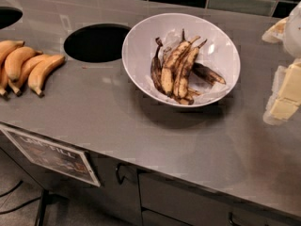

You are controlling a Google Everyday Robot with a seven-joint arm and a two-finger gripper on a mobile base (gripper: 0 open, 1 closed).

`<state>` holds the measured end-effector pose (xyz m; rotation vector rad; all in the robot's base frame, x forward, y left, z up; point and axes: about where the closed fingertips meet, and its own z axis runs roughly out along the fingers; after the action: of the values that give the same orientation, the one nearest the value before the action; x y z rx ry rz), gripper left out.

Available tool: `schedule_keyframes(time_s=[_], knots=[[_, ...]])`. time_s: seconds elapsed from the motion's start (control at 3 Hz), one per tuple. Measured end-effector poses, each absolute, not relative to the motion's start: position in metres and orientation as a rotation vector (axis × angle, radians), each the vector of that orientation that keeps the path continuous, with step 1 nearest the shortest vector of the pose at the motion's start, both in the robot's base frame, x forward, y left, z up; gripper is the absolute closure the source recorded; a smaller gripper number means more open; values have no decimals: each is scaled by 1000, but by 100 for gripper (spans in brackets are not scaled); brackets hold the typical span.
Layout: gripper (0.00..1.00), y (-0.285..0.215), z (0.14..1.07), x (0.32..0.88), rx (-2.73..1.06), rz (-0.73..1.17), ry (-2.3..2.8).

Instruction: Pick banana from white bowl

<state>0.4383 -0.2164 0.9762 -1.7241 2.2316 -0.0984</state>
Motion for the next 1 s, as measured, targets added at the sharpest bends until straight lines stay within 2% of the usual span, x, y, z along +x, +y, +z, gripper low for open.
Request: schedule_keyframes(time_s=[0.33,1.0], knots=[[0,-215,976,439,-1722,-98,2231],[0,-160,939,473,-1740,18,2166]])
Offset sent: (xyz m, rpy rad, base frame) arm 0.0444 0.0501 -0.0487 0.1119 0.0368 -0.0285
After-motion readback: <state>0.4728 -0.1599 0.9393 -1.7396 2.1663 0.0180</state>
